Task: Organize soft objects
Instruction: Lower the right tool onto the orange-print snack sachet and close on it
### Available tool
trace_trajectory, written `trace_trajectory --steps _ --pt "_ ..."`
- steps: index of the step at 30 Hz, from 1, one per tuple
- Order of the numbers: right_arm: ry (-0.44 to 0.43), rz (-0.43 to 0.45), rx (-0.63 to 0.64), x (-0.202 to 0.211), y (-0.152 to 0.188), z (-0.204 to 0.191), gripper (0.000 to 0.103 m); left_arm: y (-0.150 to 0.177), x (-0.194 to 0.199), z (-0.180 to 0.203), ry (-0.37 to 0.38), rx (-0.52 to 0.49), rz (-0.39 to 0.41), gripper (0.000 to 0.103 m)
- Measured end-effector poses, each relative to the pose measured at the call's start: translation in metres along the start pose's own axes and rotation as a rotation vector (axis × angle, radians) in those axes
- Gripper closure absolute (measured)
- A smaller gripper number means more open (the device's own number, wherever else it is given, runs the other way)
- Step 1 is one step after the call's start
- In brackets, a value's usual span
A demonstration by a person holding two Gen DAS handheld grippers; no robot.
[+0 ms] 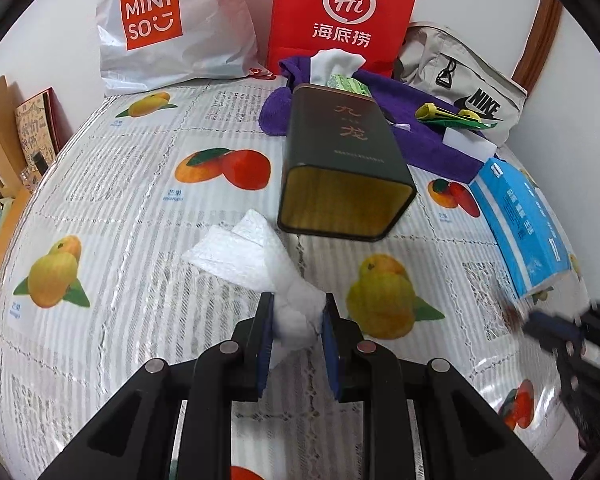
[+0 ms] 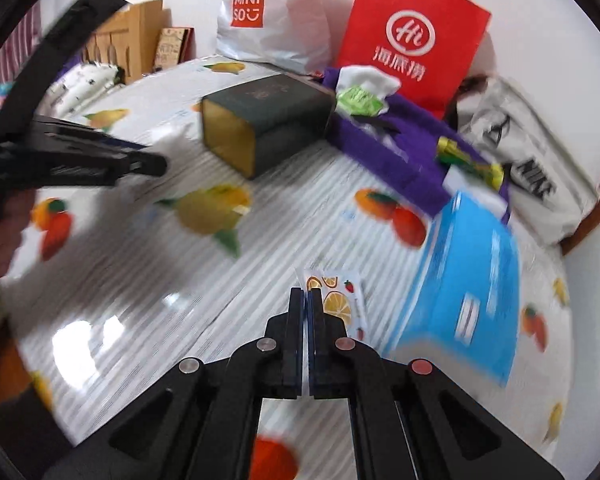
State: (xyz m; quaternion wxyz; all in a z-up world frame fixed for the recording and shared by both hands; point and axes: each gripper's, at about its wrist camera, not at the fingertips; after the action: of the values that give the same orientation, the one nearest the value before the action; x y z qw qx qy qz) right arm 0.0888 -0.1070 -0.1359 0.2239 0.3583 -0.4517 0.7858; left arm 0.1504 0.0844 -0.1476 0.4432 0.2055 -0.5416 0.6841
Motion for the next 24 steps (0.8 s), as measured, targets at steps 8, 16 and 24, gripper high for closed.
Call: trace_trajectory --steps 8,16,24 --pt "-0.1 -0.044 -0.1 0.007 0.042 0.002 0.096 0.012 -0.001 0.004 0.0 0.015 -0.015 0.081" --pt "-0.09 -0.016 -0.201 -0.003 0.053 0.029 0.038 0.019 0.002 0.008 0.028 0.032 -0.012 0.081" --pt "-0.097 -0.013 -0.216 -0.027 0.06 0.038 0.023 0.021 0.001 0.01 0.012 0.018 -0.016 0.081"
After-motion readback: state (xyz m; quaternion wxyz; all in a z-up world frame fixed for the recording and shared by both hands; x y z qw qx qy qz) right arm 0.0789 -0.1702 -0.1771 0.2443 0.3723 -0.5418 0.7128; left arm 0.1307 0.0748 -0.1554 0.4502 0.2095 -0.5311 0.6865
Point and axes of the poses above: each gripper's, at about its wrist camera, not at the fingertips, and x roughly against the way its jaws point, z to its right, y to its underside, and after that the axes turned 14 degrees about y, right-handed
